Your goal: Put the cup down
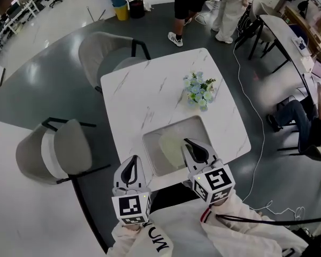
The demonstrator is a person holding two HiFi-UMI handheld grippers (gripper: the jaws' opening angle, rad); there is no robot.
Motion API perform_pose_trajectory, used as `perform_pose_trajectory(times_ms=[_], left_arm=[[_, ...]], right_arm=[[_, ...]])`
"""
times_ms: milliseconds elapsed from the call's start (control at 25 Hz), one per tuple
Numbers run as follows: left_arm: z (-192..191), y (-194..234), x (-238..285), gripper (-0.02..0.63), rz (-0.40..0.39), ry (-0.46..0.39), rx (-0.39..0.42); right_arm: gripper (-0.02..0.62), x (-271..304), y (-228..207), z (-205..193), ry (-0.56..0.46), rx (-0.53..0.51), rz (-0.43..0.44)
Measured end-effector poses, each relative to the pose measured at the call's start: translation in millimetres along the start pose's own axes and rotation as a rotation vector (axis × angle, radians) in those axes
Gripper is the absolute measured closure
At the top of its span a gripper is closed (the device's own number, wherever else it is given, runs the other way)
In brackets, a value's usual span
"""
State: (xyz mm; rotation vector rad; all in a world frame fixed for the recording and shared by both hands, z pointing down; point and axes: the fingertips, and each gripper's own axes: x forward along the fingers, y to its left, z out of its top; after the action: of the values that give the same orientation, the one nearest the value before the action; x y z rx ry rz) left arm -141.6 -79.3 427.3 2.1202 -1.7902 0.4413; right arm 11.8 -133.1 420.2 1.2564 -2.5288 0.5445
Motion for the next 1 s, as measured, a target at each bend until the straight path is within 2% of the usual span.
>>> perform_pose_trajectory(times_ms=[520,1000], left_arm=[[-17,20,36,0.595,0.011,0.055,-0.034],[-50,34,64,0.595,0.017,0.119,-0.055]], right_arm=[[0.569,44,-10,-19,0.11,-0.032,0.023],[0.569,78,-17,-48,0.205,-0.063,0.04]])
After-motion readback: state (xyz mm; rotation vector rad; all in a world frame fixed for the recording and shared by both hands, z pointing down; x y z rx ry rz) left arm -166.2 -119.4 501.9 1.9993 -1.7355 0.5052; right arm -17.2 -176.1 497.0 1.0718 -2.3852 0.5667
